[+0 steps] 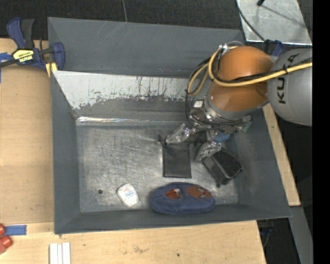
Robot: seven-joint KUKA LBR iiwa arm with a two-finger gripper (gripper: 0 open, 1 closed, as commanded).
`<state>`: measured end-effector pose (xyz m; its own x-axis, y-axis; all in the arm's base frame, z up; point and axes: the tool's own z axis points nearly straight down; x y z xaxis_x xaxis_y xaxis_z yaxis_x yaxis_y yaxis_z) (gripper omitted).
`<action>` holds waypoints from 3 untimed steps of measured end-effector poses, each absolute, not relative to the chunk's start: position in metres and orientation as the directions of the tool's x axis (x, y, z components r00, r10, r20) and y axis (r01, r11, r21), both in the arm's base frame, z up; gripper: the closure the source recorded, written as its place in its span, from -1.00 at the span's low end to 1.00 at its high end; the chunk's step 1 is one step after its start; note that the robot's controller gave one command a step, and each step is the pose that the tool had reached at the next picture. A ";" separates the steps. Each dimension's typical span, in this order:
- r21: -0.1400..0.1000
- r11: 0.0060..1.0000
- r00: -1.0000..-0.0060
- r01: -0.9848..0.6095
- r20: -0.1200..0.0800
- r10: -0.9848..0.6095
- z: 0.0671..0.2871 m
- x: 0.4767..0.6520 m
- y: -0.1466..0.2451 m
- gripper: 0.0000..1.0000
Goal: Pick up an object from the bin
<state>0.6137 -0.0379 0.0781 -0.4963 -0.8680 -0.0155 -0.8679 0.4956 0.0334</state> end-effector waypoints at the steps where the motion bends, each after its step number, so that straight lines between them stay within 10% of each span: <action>1: 0.009 0.494 -0.494 -0.870 -0.009 -0.870 0.080 0.614 -0.030 -1.00; 2: -0.004 0.498 -0.498 -0.867 -0.011 -0.867 0.083 0.617 -0.035 1.00; 3: -0.011 0.501 -0.501 -0.866 -0.007 -0.866 0.178 0.620 -0.035 1.00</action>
Offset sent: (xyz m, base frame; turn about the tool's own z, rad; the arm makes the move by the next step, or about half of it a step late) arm 0.0000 0.0000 0.0000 -0.0003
